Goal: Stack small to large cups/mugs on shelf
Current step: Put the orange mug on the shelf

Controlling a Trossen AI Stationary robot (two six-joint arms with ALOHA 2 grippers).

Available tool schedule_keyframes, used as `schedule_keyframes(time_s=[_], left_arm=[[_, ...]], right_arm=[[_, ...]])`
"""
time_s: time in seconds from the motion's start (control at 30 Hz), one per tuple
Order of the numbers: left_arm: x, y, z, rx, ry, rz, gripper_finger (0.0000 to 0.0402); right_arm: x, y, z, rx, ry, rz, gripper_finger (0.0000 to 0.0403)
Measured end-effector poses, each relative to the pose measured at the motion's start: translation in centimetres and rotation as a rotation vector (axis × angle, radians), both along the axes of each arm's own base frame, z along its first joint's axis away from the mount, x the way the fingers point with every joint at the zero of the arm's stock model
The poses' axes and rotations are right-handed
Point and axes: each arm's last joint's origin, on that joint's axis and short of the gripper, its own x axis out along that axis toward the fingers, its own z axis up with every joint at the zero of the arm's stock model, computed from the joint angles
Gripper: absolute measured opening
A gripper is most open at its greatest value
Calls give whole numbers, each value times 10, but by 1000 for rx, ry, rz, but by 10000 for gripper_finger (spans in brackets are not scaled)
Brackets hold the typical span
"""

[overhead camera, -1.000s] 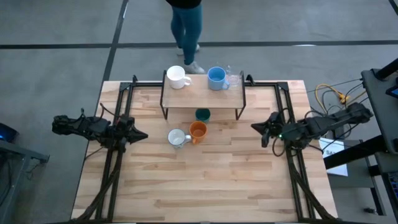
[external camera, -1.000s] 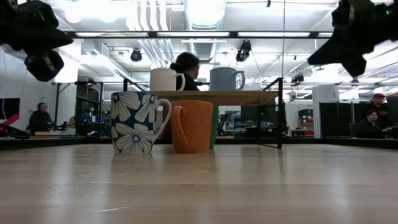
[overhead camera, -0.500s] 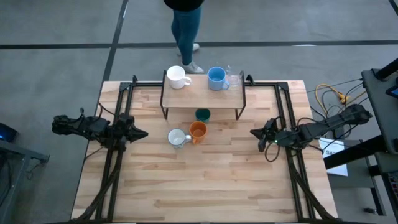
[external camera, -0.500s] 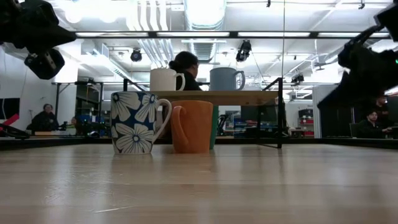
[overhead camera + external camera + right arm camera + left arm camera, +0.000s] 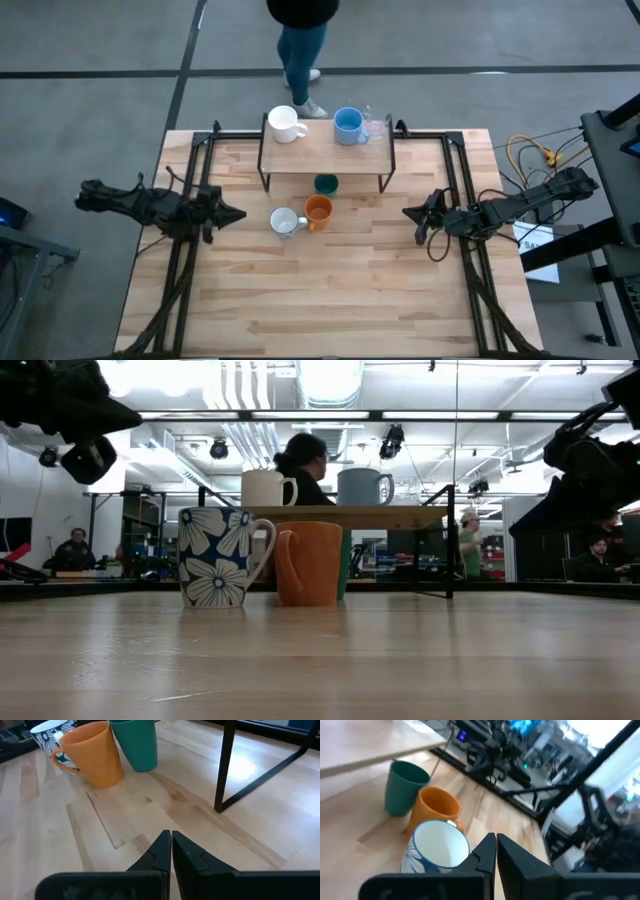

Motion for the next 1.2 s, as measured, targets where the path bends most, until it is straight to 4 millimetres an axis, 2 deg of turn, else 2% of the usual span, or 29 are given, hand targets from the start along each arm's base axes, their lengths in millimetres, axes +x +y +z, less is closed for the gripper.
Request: schedule_keyframes(time_s=[0.13, 0.33, 0.67, 0.8, 0.97, 1.2], left_arm=[[12, -4, 6, 56, 69, -39, 0], [24, -7, 28, 268, 190, -96, 0], [63, -8, 53, 585, 549, -201, 0], [85, 1, 66, 683, 596, -148, 0], [105, 21, 77, 735, 656, -85, 0], [131, 41, 93, 796, 652, -213, 0]], right_arm=[[0, 0, 0, 18, -11, -15, 8], [0, 0, 0, 52, -28, -37, 8], [0, 0, 0, 80, -41, -53, 8], [0, 0, 0, 99, -50, -63, 8], [0, 0, 0, 103, -50, -62, 8], [0, 0, 0, 104, -50, -61, 8]])
